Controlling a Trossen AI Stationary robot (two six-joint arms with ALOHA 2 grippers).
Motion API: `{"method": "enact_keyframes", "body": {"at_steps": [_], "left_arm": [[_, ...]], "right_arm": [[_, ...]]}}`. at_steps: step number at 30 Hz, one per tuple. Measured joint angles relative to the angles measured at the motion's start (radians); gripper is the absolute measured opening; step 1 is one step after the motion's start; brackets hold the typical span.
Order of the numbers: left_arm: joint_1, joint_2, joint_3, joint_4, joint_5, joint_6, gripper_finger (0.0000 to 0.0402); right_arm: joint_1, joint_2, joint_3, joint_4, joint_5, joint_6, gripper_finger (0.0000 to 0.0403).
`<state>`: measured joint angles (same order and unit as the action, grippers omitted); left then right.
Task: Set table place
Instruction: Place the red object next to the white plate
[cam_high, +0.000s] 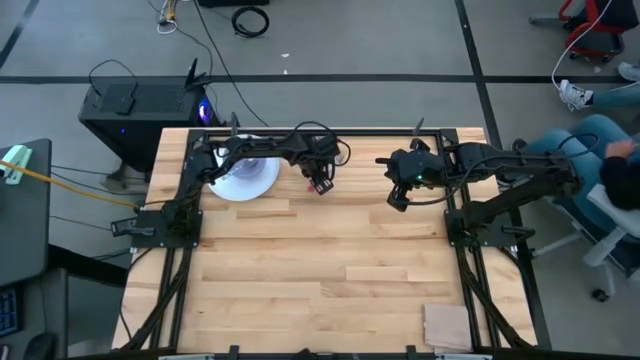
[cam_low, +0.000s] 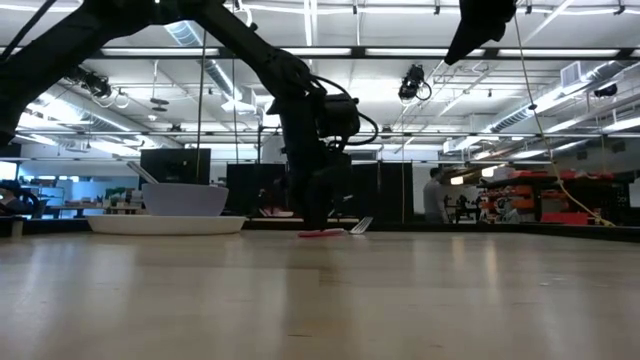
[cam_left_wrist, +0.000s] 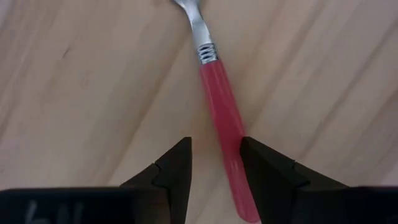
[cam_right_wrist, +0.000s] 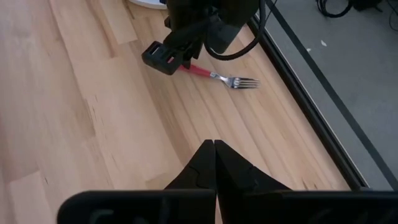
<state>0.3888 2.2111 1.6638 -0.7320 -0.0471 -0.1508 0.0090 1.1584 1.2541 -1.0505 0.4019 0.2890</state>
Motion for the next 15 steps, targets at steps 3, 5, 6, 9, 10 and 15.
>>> {"method": "enact_keyframes", "body": {"at_steps": [3, 5, 6, 9, 10, 15], "left_arm": [[-0.006, 0.019, 0.005, -0.015, 0.001, -0.003, 0.0153], [-0.009, 0.020, 0.005, -0.018, 0.000, 0.002, 0.0151], [-0.011, 0.021, 0.005, -0.019, 0.000, 0.004, 0.0150], [-0.016, 0.018, 0.005, -0.019, -0.002, 0.005, 0.0144], [-0.017, 0.017, 0.004, -0.019, -0.003, 0.005, 0.0143], [-0.034, 0.017, 0.003, -0.028, -0.002, 0.006, 0.0141]], "right_arm": [[0.000, 0.000, 0.000, 0.000, 0.000, 0.000, 0.0002], [0.000, 0.000, 0.000, 0.000, 0.001, 0.000, 0.0002], [0.000, 0.000, 0.000, 0.000, 0.002, 0.000, 0.0002], [0.000, 0.000, 0.000, 0.000, 0.009, 0.000, 0.0002], [0.000, 0.000, 0.000, 0.000, 0.009, 0.000, 0.0002], [0.000, 0.000, 0.000, -0.001, 0.009, 0.000, 0.0002]]}}
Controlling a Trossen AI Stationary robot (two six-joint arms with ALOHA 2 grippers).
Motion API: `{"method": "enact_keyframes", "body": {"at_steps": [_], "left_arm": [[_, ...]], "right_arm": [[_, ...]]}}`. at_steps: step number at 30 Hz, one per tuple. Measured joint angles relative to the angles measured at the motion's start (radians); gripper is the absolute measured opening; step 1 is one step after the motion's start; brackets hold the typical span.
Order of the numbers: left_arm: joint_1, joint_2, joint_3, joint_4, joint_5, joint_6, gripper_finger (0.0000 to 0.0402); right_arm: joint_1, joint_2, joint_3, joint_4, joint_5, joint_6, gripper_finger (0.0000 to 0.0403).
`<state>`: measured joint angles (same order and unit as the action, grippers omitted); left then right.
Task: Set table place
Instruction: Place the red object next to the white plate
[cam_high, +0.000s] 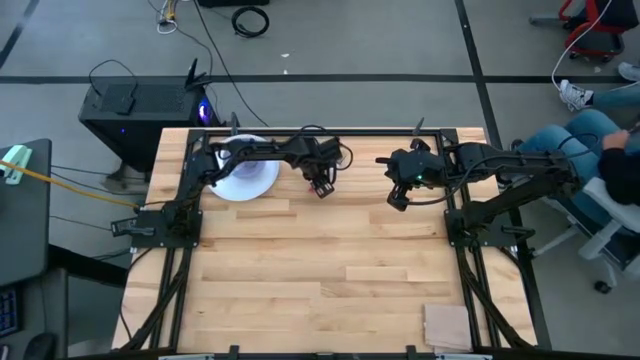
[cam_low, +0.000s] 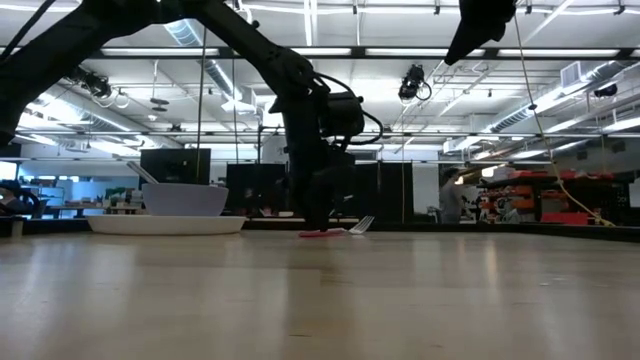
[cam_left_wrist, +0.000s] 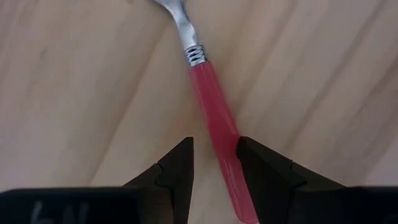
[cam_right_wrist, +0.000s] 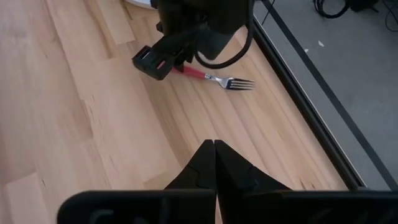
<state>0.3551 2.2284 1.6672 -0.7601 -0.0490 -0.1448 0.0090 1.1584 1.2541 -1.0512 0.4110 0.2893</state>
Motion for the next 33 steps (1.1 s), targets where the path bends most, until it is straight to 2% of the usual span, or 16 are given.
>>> {"method": "enact_keyframes", "body": {"at_steps": [13, 20, 26, 33], "left_arm": [[-0.013, 0.004, -0.003, -0.009, 0.005, 0.030, 0.0148], [-0.011, 0.004, -0.003, -0.012, 0.001, 0.029, 0.0107], [-0.013, 0.004, -0.003, -0.013, -0.042, 0.026, 0.0069], [-0.013, 0.005, -0.004, -0.012, -0.046, 0.032, 0.0092]], "right_arm": [[0.000, 0.000, 0.000, 0.000, 0.009, 0.007, 0.0003], [0.000, 0.000, 0.000, 0.000, 0.009, 0.007, 0.0003], [0.000, 0.000, 0.000, 0.000, 0.008, 0.007, 0.0003], [0.000, 0.000, 0.000, 0.000, 0.008, 0.007, 0.0003]]}}
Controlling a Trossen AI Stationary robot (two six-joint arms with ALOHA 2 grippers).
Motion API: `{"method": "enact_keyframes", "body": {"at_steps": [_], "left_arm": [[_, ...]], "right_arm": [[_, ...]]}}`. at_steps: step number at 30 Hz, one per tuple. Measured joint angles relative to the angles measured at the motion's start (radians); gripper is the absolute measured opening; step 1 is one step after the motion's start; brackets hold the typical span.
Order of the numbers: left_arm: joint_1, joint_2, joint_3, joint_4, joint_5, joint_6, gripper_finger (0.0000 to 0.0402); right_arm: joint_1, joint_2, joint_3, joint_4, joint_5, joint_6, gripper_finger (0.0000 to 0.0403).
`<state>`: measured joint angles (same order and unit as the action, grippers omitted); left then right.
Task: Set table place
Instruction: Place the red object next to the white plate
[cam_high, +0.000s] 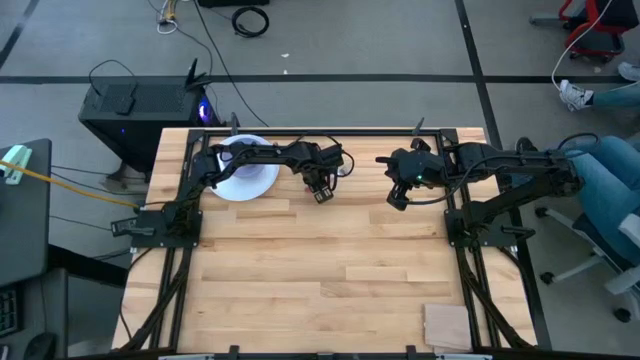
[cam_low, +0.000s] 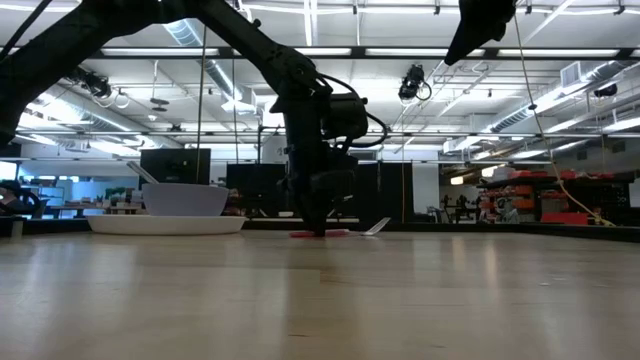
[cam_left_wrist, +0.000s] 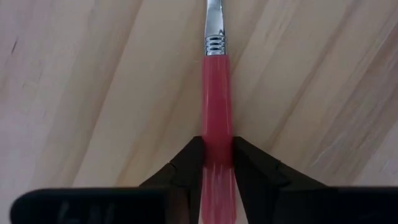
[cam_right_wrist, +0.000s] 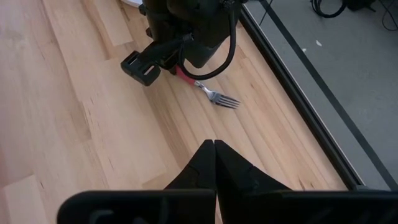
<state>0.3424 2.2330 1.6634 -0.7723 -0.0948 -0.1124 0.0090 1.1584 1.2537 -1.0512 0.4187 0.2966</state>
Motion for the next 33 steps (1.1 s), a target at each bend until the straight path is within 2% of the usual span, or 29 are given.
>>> {"method": "enact_keyframes", "body": {"at_steps": [9, 15, 33], "left_arm": [[0.000, 0.000, 0.000, 0.000, -0.003, 0.000, 0.0065], [-0.006, 0.000, 0.000, -0.003, -0.010, -0.008, 0.0078], [-0.009, -0.031, -0.006, -0.036, -0.010, -0.034, 0.0072]], "right_arm": [[0.000, 0.000, 0.000, 0.000, 0.000, 0.000, 0.0003], [0.000, 0.000, 0.000, 0.000, 0.000, 0.000, 0.0003], [0.000, 0.000, 0.000, 0.000, 0.000, 0.000, 0.0003]]}}
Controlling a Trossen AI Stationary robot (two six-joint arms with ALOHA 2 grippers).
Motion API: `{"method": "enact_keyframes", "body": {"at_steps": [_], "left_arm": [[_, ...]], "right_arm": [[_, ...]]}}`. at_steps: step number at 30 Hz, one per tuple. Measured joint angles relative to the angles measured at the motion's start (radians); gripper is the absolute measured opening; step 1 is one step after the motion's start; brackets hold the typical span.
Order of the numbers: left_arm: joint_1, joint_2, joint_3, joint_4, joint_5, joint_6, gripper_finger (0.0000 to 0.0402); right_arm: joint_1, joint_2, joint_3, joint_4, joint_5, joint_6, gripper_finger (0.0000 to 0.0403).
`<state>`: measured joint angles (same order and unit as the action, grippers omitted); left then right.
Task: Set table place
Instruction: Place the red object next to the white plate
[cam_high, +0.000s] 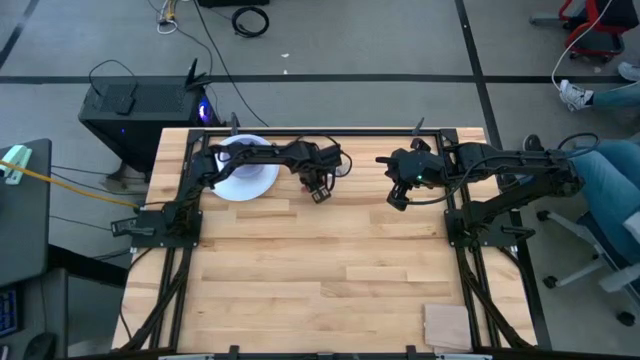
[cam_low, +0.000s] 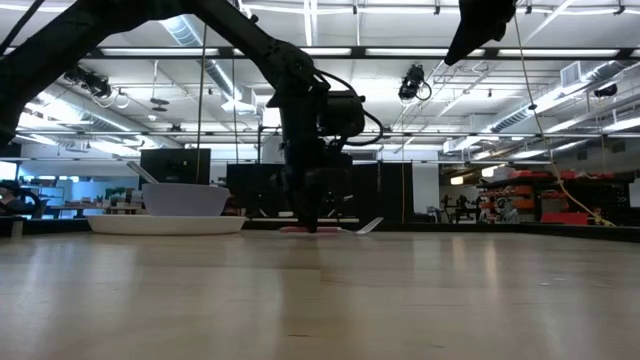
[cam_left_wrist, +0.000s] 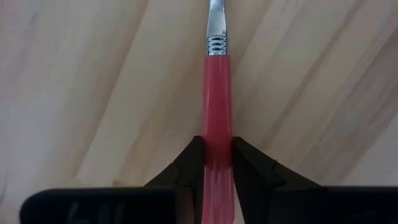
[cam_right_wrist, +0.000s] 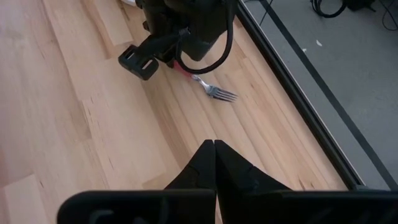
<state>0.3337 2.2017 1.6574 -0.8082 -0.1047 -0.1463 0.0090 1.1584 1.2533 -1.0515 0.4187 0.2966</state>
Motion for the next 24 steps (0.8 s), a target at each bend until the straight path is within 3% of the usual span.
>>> {"method": "enact_keyframes", "body": {"at_steps": [11, 18, 24], "left_arm": [[0.004, -0.032, 0.002, -0.060, 0.000, -0.066, 0.0072], [0.013, -0.032, 0.004, -0.127, -0.014, -0.235, 0.0076], [0.011, -0.033, 0.004, -0.178, -0.099, -0.429, 0.0067]], "right_arm": [[0.000, 0.000, 0.000, -0.007, 0.000, 0.000, 0.0003], [0.000, 0.000, 0.000, -0.007, 0.000, -0.002, 0.0003], [0.000, 0.000, 0.000, -0.007, 0.000, -0.024, 0.0003]]}}
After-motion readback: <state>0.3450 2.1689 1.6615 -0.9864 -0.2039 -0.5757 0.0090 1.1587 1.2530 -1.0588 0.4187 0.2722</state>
